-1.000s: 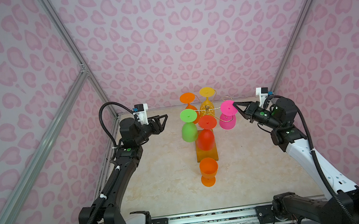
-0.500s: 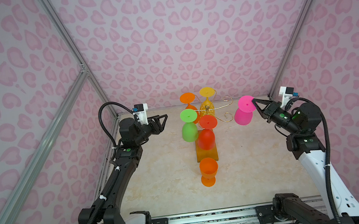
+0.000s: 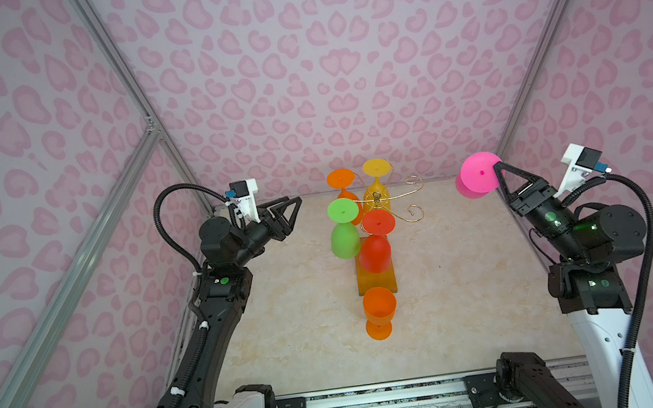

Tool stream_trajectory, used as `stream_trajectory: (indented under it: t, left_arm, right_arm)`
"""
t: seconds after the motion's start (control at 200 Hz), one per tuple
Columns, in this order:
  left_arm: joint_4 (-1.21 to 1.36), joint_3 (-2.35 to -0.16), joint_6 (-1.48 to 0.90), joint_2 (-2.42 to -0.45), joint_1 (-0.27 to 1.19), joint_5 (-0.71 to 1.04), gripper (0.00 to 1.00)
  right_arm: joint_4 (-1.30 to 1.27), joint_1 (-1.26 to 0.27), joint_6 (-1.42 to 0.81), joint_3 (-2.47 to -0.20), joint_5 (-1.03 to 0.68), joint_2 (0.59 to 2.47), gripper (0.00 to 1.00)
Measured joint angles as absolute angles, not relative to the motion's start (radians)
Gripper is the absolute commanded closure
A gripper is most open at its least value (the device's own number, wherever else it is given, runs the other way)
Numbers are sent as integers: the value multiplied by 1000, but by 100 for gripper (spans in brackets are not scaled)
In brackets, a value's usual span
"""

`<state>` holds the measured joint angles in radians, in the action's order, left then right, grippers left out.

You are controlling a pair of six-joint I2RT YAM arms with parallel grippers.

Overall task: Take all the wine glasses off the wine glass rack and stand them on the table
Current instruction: 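Lift the magenta glass up off the rack with the right gripper, then carry the magenta glass toward the left gripper while the left gripper reaches toward it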

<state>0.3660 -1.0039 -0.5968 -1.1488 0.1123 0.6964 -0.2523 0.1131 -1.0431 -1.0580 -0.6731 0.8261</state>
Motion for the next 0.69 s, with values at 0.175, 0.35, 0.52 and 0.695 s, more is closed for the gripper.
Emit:
stream_trajectory:
  t: [0.175, 0.35, 0.52, 0.695]
  left_arm:
    - [555, -1007, -734, -1193, 132, 797, 45]
    - [763, -1032, -861, -1267, 182, 876, 43]
    - [954, -1054, -981, -1349, 226, 921, 42]
    - [1190, -1070, -1150, -1471, 247, 935, 37]
  right_arm:
    - [-385, 24, -1090, -1081, -662, 886, 100]
    - [-505, -147, -1107, -1134, -658, 985, 100]
    - [-636, -263, -1150, -1167, -670, 1098, 100]
    - [-802, -324, -1266, -1169, -686, 1208, 100]
